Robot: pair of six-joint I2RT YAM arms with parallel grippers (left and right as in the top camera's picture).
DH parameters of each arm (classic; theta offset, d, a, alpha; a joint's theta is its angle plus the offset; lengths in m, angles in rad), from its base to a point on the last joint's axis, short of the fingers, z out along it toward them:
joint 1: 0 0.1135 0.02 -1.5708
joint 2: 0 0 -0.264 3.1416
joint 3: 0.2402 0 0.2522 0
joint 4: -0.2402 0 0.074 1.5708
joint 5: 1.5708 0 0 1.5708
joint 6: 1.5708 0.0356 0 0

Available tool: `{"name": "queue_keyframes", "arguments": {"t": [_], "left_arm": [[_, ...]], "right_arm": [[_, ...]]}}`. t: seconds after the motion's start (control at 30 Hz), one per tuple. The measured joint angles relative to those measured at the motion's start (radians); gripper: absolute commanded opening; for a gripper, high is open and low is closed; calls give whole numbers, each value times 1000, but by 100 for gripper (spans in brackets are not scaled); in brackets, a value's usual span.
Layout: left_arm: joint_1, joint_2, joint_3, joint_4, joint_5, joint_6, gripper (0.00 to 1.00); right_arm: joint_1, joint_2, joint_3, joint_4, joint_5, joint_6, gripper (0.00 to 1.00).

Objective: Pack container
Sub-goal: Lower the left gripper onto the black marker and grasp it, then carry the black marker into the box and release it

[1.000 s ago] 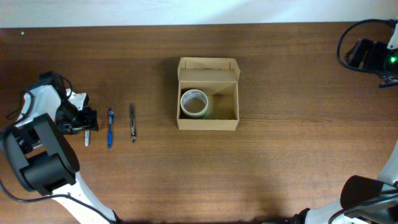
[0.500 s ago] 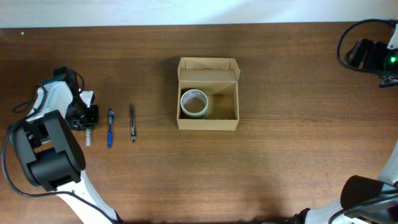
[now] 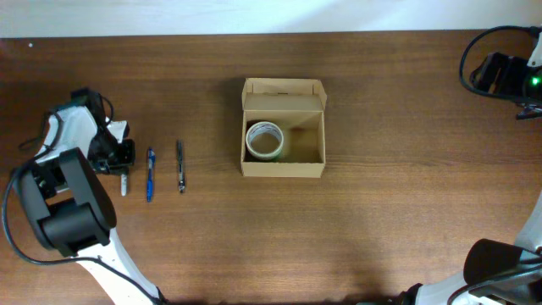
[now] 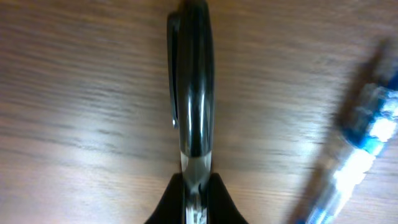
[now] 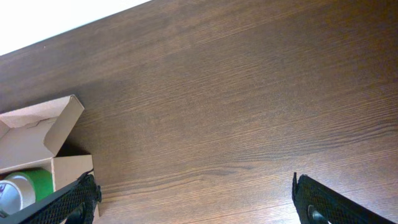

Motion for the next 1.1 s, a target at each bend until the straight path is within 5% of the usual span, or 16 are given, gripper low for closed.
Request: {"name": "queue_keyframes", "arguments": {"t": [0.33, 0.53, 0.8, 1.1], "left_arm": [[-56, 18, 673, -405, 209, 183, 2], [-302, -21, 982, -532, 299, 447, 2], [-732, -38, 993, -570, 246, 655, 2], [-888, 79, 785, -537, 158, 831, 2]], "right_arm": [[0, 0, 0, 0, 0, 0, 99], [0, 0, 0, 0, 0, 1, 99], [0, 0, 0, 0, 0, 0, 99], [0, 0, 0, 0, 0, 0, 99]]}}
